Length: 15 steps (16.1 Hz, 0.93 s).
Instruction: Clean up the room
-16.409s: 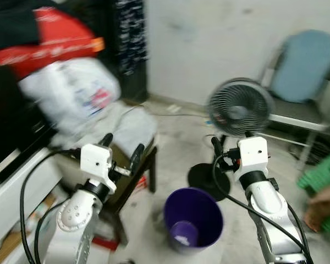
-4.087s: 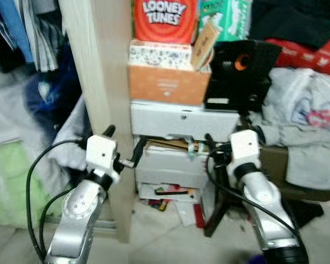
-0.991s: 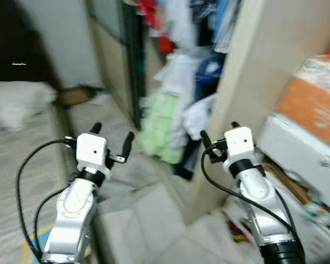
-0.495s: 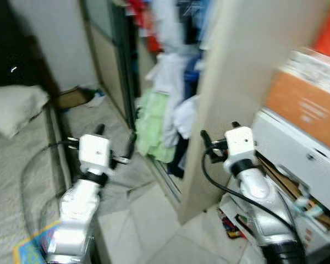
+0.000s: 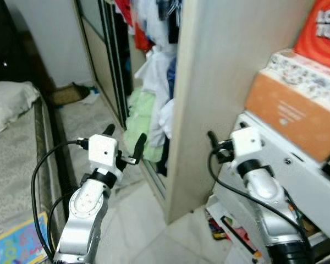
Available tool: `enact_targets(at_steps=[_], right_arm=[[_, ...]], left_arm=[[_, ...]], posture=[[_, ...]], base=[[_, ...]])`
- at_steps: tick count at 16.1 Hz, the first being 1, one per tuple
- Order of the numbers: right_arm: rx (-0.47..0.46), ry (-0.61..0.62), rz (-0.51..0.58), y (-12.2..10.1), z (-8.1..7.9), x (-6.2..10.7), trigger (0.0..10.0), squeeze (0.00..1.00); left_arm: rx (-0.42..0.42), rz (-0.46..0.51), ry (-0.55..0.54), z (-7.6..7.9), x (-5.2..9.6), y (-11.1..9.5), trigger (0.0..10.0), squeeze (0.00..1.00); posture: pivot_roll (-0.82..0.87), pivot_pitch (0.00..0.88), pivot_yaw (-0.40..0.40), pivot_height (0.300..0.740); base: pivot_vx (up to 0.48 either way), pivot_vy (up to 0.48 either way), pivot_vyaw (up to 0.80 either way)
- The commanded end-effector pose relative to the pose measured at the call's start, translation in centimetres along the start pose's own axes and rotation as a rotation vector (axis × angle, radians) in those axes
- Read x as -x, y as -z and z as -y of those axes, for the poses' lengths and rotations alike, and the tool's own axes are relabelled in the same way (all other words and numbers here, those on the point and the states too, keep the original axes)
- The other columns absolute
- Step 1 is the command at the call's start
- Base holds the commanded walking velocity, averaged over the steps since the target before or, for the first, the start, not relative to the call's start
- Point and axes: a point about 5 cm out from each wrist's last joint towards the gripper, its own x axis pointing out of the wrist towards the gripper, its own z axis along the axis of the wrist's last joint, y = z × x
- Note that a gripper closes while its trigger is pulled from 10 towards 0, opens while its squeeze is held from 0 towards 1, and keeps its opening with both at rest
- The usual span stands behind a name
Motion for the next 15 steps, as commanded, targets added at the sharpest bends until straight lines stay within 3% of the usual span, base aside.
enact_targets(at_steps=[1,3,7,15], right_arm=[[-0.007,-0.028,0.031,-0.7,-0.8,-0.2,10.0,0.00],[-0.005,-0.031,0.033,-0.8,-0.8,-0.2,10.0,0.00],[0.014,-0.057,0.075,-1.8,-1.1,-0.1,10.0,0.00],[0.004,-0.075,0.073,-1.7,-1.4,-0.3,10.0,0.00]], left_arm=[[-0.034,0.007,-0.041,-0.9,0.2,-0.3,10.0,0.00],[-0.065,0.011,-0.072,-1.3,0.3,-0.3,10.0,0.00],[-0.132,-0.022,-0.172,-3.6,2.0,0.2,10.0,0.00],[-0.131,-0.014,-0.172,-2.8,2.1,0.4,10.0,0.00]], posture=[[-0.04,0.000,-0.036,0.740],[-0.04,0.000,-0.035,0.740],[-0.03,0.000,-0.035,0.740],[-0.02,0.000,-0.039,0.740]], base=[[0.000,0.000,0.80],[0.000,0.000,0.80],[0.000,0.000,0.80],[0.000,0.000,0.80]])
